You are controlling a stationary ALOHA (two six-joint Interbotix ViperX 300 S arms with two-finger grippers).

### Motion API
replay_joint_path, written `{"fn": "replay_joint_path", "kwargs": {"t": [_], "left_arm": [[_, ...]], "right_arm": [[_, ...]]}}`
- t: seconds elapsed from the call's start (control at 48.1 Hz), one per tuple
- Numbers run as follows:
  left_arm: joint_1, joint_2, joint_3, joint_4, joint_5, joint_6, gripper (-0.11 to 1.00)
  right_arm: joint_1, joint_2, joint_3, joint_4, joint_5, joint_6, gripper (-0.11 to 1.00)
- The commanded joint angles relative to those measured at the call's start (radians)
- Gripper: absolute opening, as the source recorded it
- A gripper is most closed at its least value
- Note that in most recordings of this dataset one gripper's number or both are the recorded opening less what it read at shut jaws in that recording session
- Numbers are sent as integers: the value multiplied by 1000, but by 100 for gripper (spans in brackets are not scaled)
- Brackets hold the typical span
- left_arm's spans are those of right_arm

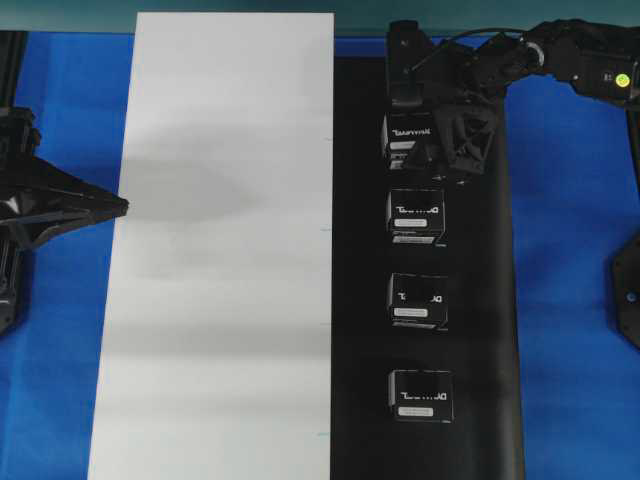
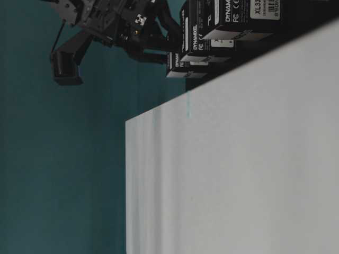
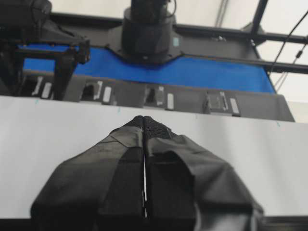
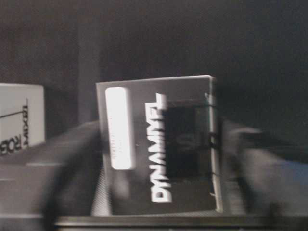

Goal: Place the box from the black base onto the white base.
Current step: 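Lower the right gripper and close it on the top box, then lift the box and carry it left onto the white board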

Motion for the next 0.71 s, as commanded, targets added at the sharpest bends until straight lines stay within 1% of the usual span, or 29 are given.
{"fn": "replay_joint_path", "kwargs": {"t": [0.0,0.042,0.104,0.249,0.395,0.519,0.686], "left_arm": [[2,6,-28,2,-5,0,-5],[2,6,-28,2,-5,0,-5],[2,6,-28,2,-5,0,-5],[2,6,-28,2,-5,0,-5],[3,8,-28,2,-5,0,-5],[2,8,-28,2,-5,0,-5],[2,8,-26,2,-5,2,-5]], "right_arm": [[-3,6,-14,0,-2,2,63],[-5,6,-18,0,8,2,57],[-5,5,-20,0,29,2,54],[-5,-9,-37,0,123,15,54],[-18,-44,-78,0,187,63,54],[-29,-74,-110,-14,233,87,54],[-31,-95,-163,-29,302,104,54]]}}
